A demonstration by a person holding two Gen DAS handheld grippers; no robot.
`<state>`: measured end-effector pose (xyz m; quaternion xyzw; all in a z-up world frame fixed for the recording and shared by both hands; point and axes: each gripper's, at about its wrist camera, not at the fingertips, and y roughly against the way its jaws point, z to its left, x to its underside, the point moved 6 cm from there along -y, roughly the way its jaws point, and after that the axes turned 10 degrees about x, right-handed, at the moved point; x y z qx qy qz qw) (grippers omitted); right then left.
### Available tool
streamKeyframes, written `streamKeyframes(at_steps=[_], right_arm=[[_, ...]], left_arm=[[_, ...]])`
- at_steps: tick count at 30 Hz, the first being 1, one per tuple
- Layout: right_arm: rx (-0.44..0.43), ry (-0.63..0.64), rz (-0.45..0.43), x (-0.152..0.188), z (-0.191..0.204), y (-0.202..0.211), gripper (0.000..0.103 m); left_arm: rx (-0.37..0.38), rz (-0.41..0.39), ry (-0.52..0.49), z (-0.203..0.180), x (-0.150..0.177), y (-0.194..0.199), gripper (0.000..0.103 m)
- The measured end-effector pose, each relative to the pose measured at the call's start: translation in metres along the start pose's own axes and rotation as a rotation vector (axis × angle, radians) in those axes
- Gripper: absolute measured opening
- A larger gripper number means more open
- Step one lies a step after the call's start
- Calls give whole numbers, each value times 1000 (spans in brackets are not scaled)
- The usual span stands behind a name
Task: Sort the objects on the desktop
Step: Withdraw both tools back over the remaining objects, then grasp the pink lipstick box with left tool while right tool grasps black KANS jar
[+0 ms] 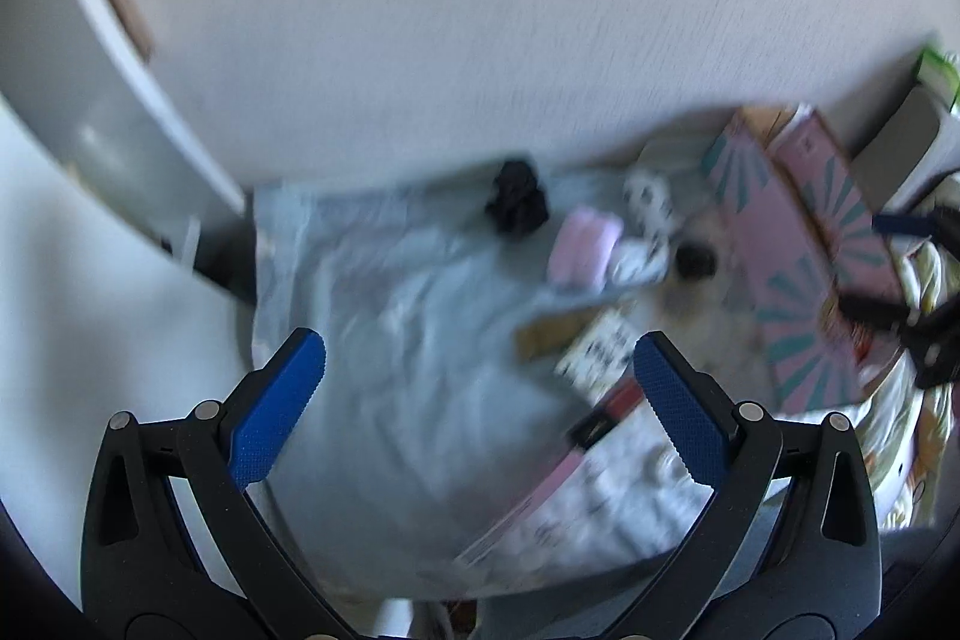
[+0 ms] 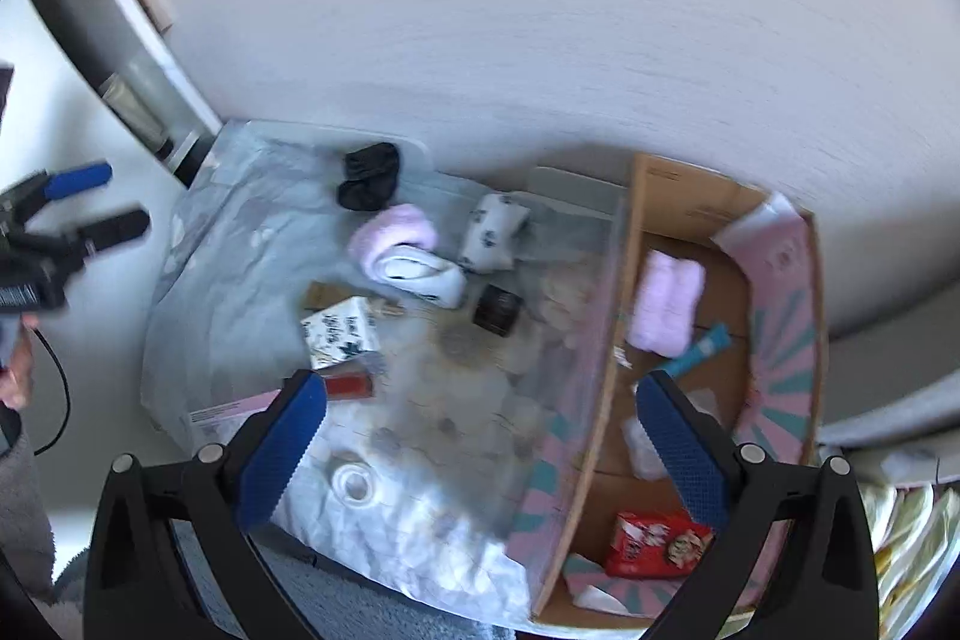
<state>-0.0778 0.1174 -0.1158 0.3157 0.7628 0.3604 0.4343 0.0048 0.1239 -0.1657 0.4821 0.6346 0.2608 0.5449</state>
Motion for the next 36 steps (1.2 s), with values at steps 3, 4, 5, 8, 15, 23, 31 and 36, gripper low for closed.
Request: streamKeyframes(at_steps=[3,4,5,8,15,23,31,36], right_arm=[[-4,27,9,-4,13,-10,103],[-7,33,14,-5,17,-15,103],[-13,35,21,-6,19,-18,103],[-23,40,49,-9,27,-33,103],[-3,71,127,-11,35,-75,95],[96,65,216,-10,24,-129,74],[154,61,257,-13,21,-155,63],[131,16,293,-8,18,-166,53]], left_arm=[[8,32,18,9,26,-14,102],[5,34,19,11,32,-17,102],[5,32,15,12,38,-20,102],[16,25,8,10,54,-26,101],[57,15,-47,-11,80,-52,98],[80,98,-74,-21,112,-99,87],[111,154,-41,-20,140,-130,83],[114,140,-31,-19,144,-133,73]])
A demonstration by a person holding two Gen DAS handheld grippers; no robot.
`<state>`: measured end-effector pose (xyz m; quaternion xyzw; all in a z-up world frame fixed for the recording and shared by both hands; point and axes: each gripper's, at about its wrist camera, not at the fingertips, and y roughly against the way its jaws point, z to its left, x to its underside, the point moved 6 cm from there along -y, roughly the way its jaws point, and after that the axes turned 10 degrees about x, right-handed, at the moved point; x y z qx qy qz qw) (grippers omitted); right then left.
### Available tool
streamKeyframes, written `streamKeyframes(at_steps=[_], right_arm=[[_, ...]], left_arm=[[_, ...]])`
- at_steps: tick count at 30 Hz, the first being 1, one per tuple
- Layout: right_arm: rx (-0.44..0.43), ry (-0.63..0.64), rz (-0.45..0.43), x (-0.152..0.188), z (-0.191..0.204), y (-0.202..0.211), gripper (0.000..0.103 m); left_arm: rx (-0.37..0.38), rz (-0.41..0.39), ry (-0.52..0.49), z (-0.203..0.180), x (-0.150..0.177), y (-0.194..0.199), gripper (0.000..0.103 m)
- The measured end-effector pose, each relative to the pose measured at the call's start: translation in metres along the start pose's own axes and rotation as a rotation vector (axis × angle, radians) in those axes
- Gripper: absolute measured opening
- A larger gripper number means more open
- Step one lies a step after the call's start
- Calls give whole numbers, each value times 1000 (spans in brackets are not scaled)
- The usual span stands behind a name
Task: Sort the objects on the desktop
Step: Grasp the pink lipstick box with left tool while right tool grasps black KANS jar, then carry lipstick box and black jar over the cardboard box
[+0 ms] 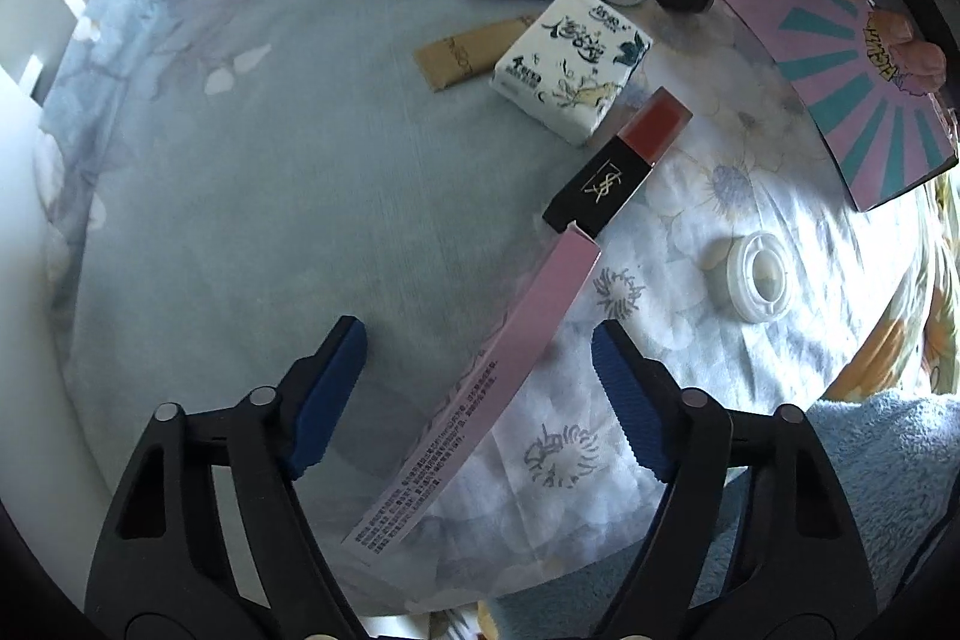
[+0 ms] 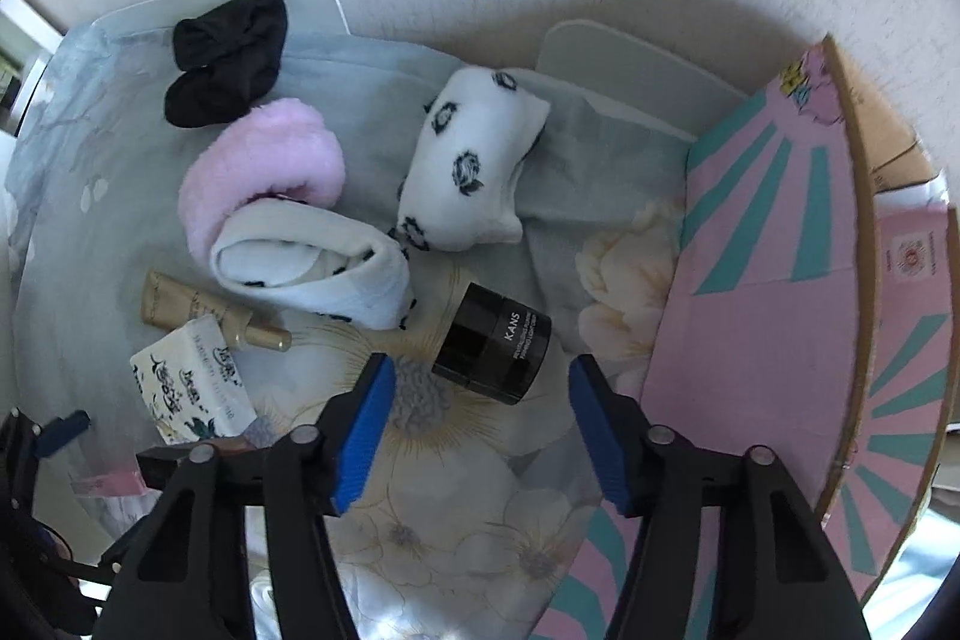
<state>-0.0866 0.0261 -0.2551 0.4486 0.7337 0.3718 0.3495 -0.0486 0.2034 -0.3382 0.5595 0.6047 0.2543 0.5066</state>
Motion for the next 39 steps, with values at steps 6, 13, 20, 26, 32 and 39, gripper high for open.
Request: streamKeyframes(at_steps=[6,13,20,26,32,39], right_arm=[[-51,-56,21,1,-4,-5,43],[-89,-109,30,3,-6,-9,29],[-97,-125,27,6,-5,-5,29],[-102,-118,25,11,0,1,29],[-96,-112,16,15,-1,10,29],[-104,-101,-12,19,-6,36,29]], left_arm=[[-13,-15,1,0,1,1,65],[-33,-44,33,6,3,6,45],[-11,-77,116,19,7,14,18],[10,-90,188,32,9,21,13],[19,-110,231,37,5,31,13],[-12,-131,223,41,-20,65,13]])
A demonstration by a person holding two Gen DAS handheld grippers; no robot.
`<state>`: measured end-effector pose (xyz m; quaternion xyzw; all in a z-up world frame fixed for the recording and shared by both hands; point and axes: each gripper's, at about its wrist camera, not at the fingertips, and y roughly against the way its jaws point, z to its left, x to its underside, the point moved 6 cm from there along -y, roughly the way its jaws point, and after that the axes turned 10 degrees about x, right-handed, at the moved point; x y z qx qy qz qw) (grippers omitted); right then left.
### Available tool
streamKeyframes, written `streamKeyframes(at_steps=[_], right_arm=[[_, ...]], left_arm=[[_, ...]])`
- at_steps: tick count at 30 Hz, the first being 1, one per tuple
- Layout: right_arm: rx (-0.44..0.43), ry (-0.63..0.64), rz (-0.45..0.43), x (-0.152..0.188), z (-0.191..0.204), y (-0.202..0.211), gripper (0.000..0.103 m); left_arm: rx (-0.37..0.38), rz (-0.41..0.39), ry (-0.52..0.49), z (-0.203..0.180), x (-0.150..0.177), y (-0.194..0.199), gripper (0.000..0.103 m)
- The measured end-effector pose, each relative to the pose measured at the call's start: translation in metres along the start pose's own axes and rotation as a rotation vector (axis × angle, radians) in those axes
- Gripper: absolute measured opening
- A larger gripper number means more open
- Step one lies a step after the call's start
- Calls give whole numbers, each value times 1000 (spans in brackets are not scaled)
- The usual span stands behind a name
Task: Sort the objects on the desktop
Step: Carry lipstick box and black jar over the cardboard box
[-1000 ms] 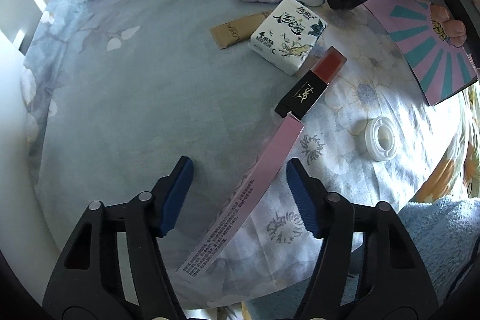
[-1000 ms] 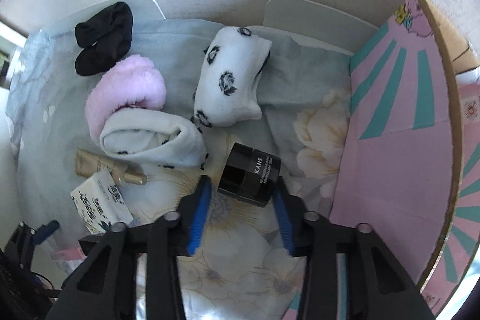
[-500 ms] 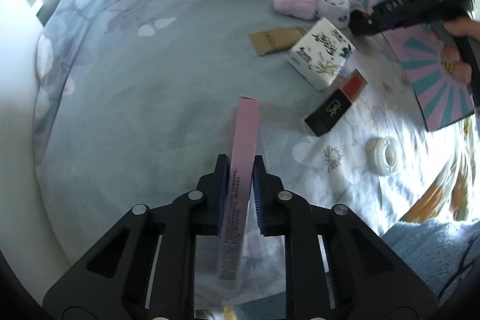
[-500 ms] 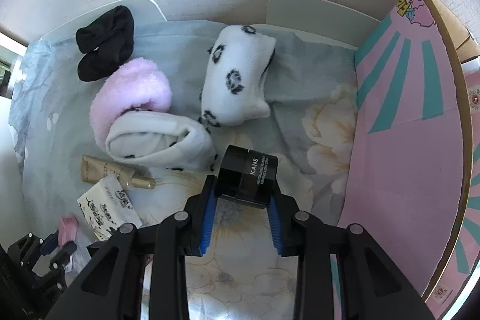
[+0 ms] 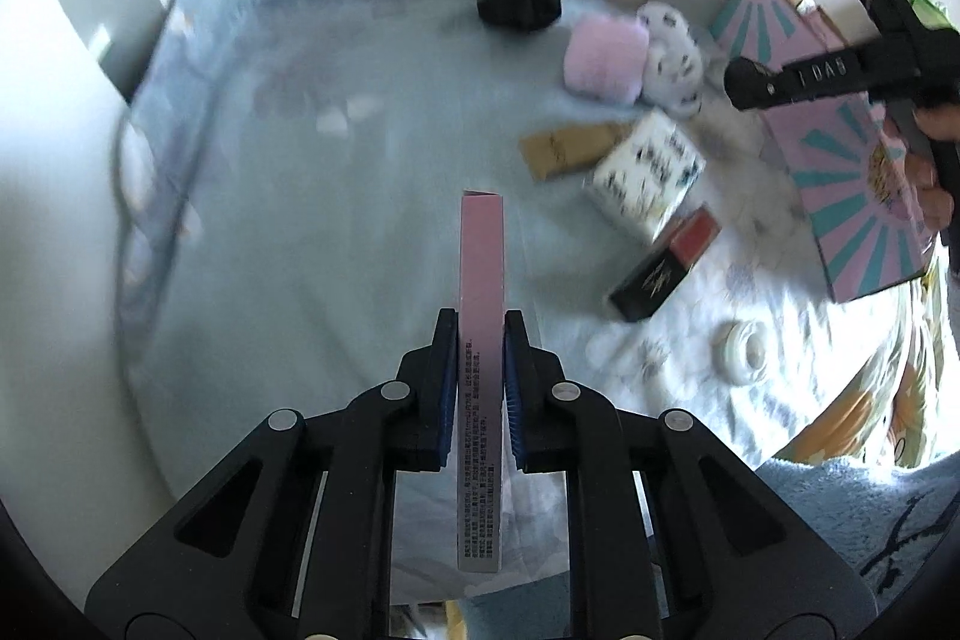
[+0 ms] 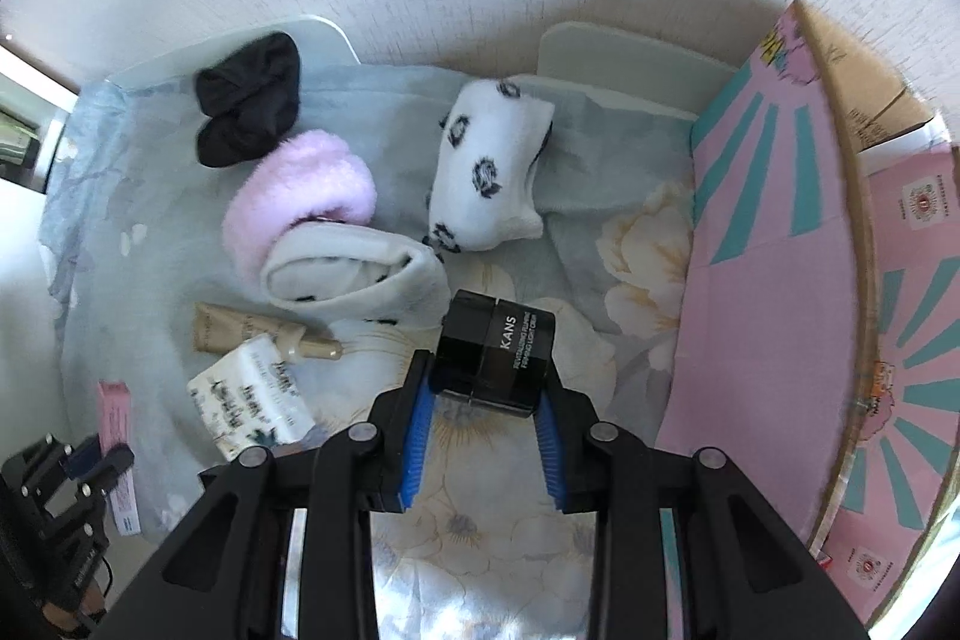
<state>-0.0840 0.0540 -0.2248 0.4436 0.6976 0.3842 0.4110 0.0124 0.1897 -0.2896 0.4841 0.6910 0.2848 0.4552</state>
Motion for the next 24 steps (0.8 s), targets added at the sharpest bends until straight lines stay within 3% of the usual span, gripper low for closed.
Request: streamKeyframes(at_steps=[4,11,17,24], right_arm=[[-16,70,-56,1,-5,33,29],[-24,57,-128,-4,-39,84,29],[-26,-6,-186,-9,-64,109,29],[-11,-96,-220,12,-122,131,29]], left_arm=[[-24,-9,-17,-5,-30,20,13],[-15,-72,-70,-34,-91,54,12],[65,-125,-75,-70,-143,65,13],[112,-142,-174,-157,-202,51,13]])
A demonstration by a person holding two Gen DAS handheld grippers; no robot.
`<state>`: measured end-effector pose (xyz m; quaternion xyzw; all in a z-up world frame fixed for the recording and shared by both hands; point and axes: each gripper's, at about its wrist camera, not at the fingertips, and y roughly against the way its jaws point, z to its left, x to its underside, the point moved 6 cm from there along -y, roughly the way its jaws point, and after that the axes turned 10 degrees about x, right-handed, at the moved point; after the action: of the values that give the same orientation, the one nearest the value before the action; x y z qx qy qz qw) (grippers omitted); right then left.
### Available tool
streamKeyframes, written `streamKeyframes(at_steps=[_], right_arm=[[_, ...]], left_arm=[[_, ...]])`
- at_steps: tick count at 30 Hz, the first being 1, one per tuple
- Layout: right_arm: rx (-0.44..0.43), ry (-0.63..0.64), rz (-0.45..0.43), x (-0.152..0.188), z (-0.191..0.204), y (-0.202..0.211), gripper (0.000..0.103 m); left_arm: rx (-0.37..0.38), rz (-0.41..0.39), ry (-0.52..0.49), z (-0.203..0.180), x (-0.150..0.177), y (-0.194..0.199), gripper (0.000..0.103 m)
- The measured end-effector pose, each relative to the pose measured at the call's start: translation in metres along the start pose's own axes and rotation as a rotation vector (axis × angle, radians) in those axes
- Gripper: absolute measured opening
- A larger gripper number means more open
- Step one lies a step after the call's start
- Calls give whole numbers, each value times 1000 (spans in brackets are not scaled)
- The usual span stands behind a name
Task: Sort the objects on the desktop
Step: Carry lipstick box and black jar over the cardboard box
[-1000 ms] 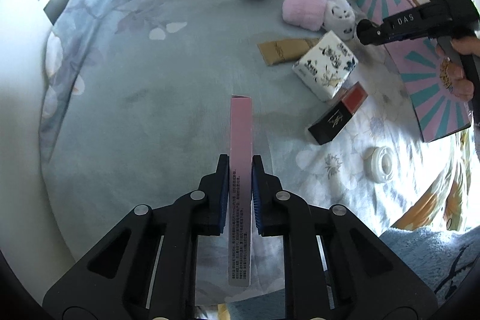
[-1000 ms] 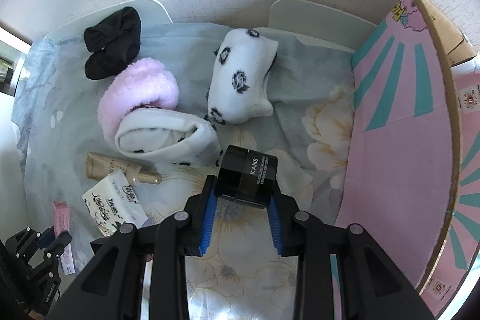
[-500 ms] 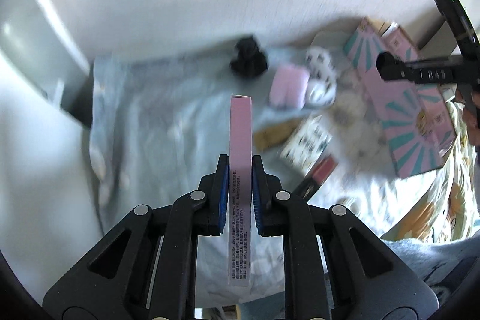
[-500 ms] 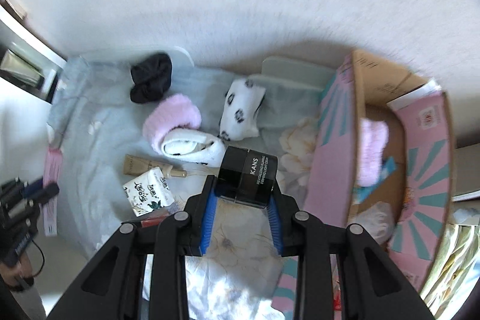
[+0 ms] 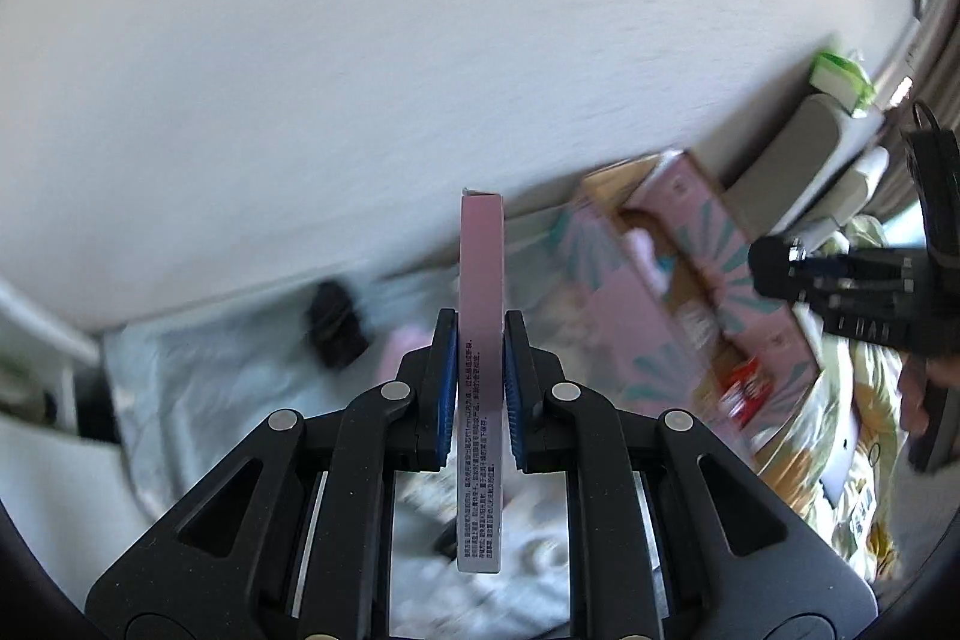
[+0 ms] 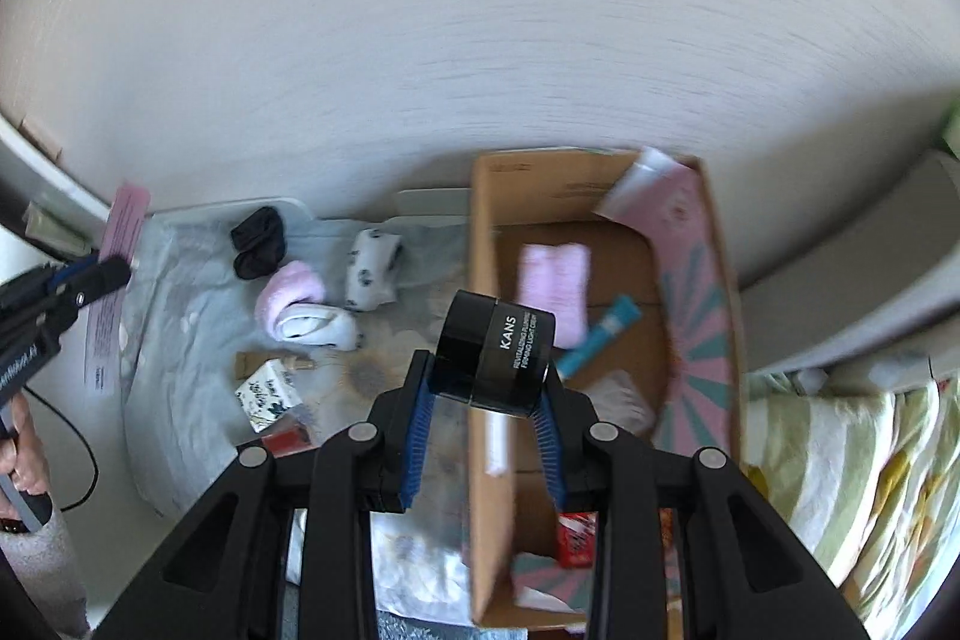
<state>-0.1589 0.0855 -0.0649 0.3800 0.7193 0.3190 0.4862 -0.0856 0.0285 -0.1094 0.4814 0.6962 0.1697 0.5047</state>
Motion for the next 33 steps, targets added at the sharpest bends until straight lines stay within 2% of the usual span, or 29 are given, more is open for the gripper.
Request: streamKeyframes(at_steps=[6,10,18,33], right_arm=[[5,-54,-12,14,-39,12,29],[13,-84,9,27,-58,5,29],[20,-92,69,51,-75,-22,29],[-71,-72,187,76,-79,-84,29]], left_arm=[[75,26,-37,-68,-36,-48,13],[146,98,-20,-105,-44,-97,12],[79,183,-61,-143,-46,-165,13],[18,301,-43,-148,-30,-238,13]])
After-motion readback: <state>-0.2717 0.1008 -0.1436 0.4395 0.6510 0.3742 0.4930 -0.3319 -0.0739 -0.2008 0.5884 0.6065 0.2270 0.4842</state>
